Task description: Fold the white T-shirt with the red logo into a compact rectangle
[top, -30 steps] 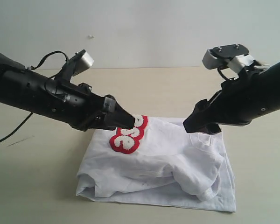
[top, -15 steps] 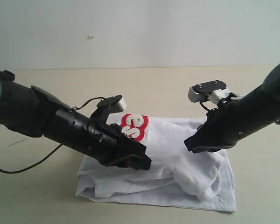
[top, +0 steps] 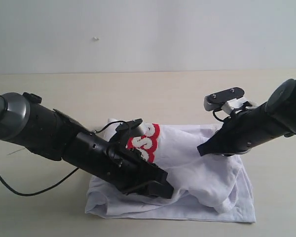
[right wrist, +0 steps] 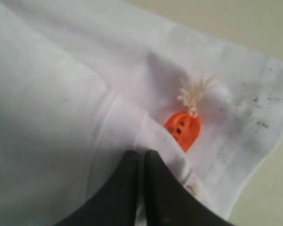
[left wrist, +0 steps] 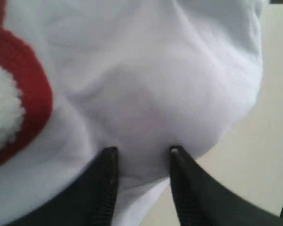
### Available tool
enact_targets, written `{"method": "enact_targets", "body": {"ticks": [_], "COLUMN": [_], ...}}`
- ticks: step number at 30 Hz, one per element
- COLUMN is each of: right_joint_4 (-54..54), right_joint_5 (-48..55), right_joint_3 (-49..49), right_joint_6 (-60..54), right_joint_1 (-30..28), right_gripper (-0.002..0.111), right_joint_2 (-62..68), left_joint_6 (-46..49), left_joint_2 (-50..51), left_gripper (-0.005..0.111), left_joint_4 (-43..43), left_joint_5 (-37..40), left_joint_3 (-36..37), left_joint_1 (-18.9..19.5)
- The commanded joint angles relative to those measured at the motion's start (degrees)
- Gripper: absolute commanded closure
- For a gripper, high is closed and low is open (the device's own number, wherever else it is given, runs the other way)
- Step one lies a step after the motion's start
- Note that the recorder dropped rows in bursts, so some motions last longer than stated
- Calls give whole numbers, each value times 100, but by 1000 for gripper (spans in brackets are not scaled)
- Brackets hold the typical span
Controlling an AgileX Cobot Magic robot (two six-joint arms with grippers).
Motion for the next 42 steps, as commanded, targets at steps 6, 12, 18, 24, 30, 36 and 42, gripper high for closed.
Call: {"method": "enact_targets", "body": {"ticks": [6,12,18,24,30,36,42], "right_joint_4": [28,28,28,-6,-46,-90,-631], "right_joint_5": [-512,-483,-346,123,388,579,985], "right_joint_3": [-30,-30,-30,-30,-30,-30,-30], "right_joint_6": [539,529,529,516,516,516,517], "right_joint_1": [-11,-11,-11,-11,-11,-11,-11], "right_gripper": [101,101,101,101,101,101,101], "right_joint_2": [-166,-737,-1277,-1463,-1463,-1463,-1486], "left_joint_6": [34,34,2,-265,-614,-665,-1311], "left_joint_2": [-462,-1009,-1446,-1651,-1743,-1770,-1995], "left_gripper": [49,65,73,73,73,73,99], "left_joint_4": [112,299,446,713,1329,1575,3164], "left_joint_5": [-24,67,479,565,622,842,819], "left_joint_3": [-41,-41,-41,-41,-41,-41,-41], "left_joint_1": [178,735,1270,1469,1520,1574,1755]}}
